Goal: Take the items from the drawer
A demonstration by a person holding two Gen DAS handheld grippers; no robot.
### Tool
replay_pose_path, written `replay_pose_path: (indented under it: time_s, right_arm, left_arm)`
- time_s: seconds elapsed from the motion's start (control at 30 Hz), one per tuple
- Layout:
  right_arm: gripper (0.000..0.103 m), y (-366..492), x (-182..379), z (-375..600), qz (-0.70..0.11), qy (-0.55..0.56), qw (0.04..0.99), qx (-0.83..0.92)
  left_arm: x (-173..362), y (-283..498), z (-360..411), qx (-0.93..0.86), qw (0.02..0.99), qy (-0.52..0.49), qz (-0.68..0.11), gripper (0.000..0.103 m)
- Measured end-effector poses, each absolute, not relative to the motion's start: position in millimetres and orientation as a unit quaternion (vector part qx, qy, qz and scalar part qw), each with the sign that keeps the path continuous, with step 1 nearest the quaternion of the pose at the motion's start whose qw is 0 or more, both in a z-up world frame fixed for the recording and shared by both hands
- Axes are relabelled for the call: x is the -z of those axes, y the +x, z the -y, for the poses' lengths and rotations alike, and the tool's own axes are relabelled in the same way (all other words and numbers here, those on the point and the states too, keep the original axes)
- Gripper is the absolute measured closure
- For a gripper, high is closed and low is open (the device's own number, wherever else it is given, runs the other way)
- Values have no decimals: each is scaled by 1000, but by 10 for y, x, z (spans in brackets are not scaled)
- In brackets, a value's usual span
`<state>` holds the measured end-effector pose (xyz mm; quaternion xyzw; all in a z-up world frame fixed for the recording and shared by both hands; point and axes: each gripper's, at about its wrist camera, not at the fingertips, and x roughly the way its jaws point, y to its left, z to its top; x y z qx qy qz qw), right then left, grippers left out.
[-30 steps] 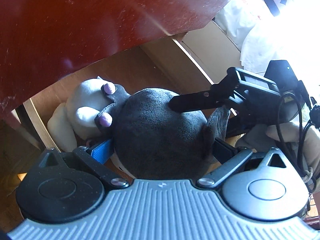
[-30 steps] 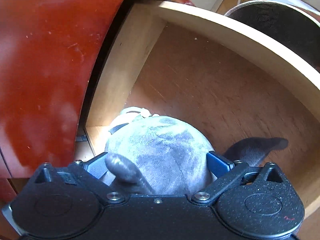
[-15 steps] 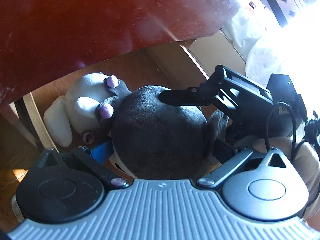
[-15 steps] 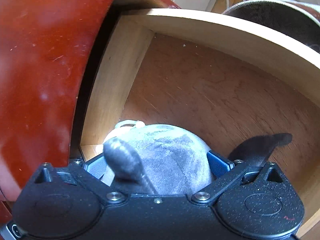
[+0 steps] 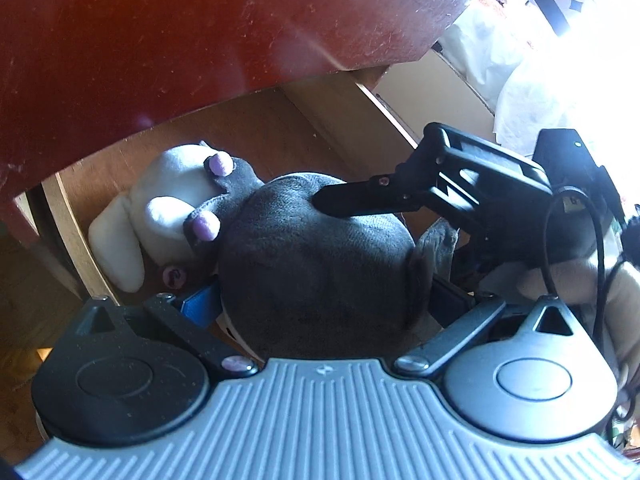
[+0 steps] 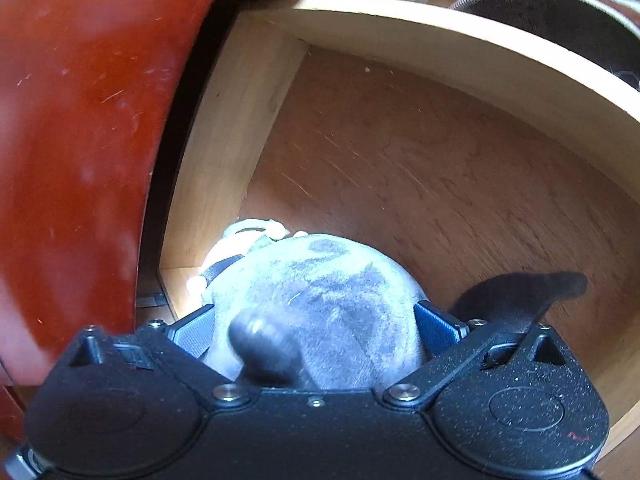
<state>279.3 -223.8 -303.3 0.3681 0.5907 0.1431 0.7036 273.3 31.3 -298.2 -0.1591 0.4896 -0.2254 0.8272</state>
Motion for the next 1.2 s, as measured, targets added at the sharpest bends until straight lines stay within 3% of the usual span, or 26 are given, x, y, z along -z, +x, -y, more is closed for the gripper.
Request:
replay_pose_path:
  time_s: [0.57, 0.93, 1.2]
  right_arm:
    - [0, 2352, 2781, 2446, -516, 465, 698, -172]
    - [0, 2455, 2127, 2298, -580, 328, 719, -198]
    - [0, 2237, 1175, 2281, -635, 223, 712, -201]
  left_arm:
    - [2608, 2565, -95, 249, 863, -129, -420, 0]
    - [2463, 2417, -318, 286, 830, -210, -430, 0]
    - [1948, 1934, -181, 337, 828, -226, -387, 0]
